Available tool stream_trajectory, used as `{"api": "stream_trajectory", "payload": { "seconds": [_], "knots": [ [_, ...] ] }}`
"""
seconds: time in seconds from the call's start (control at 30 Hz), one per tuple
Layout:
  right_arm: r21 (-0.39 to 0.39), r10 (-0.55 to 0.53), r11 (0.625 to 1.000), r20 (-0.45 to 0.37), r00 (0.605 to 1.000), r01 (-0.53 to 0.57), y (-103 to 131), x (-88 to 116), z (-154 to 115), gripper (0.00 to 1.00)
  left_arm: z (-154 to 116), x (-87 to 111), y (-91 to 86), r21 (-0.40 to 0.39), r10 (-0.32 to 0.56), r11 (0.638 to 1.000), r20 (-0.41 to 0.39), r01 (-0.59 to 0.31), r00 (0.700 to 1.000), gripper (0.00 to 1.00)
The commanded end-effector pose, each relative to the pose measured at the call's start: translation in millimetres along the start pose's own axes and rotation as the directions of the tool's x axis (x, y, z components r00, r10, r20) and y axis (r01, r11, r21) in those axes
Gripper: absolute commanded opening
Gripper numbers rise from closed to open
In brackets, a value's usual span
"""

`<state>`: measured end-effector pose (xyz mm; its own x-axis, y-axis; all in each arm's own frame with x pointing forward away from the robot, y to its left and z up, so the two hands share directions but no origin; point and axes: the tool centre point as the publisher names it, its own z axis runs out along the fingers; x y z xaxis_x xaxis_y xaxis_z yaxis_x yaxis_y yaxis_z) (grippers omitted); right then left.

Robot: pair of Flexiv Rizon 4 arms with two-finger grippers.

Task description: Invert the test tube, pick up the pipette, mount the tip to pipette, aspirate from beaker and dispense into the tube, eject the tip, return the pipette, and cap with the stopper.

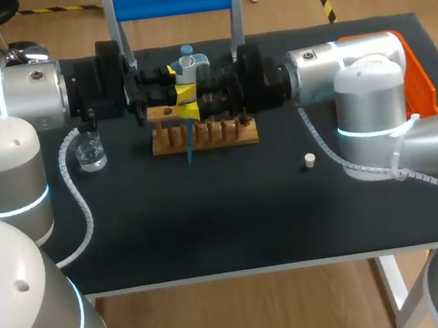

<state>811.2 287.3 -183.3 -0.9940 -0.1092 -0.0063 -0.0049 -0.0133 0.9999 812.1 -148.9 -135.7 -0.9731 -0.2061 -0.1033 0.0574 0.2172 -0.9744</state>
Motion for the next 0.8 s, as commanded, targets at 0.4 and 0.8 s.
{"api": "stream_trajectory", "payload": {
  "seconds": [0.4, 0.8],
  "knots": [
    [-0.01, -0.017, 1.0, -0.003, 1.0, 0.017, 1.7, 0.5, -4.9, 0.0, 0.9, -0.1, 0.1, 0.001, 0.001, 1.0, 0.002, -0.001, 1.0, 1.0],
    [0.023, -0.031, 0.999, 0.027, 0.999, 0.03, 6.2, -2.0, -66.3, 0.0, 0.9, -0.1, 0.1, 0.001, 0.001, 1.0, 0.002, -0.001, 1.0, 1.0]
  ]
}}
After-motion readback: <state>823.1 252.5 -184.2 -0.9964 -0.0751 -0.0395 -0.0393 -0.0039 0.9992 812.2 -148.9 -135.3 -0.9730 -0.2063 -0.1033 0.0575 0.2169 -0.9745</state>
